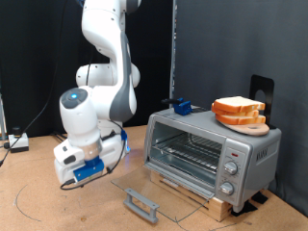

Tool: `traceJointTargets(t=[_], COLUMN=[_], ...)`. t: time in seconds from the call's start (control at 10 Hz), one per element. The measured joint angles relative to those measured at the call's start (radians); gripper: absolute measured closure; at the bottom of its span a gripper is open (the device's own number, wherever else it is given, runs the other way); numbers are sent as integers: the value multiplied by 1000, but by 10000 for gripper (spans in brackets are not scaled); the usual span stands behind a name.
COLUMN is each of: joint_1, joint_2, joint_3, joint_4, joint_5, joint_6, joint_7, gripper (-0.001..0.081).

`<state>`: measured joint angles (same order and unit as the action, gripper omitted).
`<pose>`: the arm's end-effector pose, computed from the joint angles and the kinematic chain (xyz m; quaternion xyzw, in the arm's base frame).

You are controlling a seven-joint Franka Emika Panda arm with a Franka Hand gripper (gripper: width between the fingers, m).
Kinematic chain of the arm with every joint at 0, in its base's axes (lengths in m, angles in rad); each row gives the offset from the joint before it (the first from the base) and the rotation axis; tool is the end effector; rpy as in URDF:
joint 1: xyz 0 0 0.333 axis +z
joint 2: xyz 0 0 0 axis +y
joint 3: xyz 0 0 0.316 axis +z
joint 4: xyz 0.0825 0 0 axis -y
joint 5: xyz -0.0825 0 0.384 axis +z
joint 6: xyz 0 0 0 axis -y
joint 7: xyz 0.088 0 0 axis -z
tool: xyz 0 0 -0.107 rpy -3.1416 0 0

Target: Make a piece of toast with the oven

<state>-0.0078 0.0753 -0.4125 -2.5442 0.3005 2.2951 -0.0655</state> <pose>0.3848 -0.1680 0.2237 -0.9416 0.2882 0.1310 0.1151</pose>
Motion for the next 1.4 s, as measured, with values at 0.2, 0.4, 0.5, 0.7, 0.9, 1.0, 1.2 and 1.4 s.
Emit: traceJointTargets(t=[0.2,0.4,0.5,0.7,0.9,1.0,1.2,1.4], joint_1=[-13,-17,-17,-19,-11,1,25,49], joint_2=[-74,-148,-185,-269,-264,-268,-288,-329], joint_3=[-10,-15,-14,5,0,-3,-4,15], joint_4=[5,10,9,-18,-10,8,49,68], joint_5=[90,101,93,34,122,206,283,245], joint_6=[-118,-203,-226,-227,-265,-333,-475,-526], joint_7=[-149,-159,-129,9,-103,-210,-422,-588], gripper=[-2,-2,-2,-2,-2,-2,-2,-2])
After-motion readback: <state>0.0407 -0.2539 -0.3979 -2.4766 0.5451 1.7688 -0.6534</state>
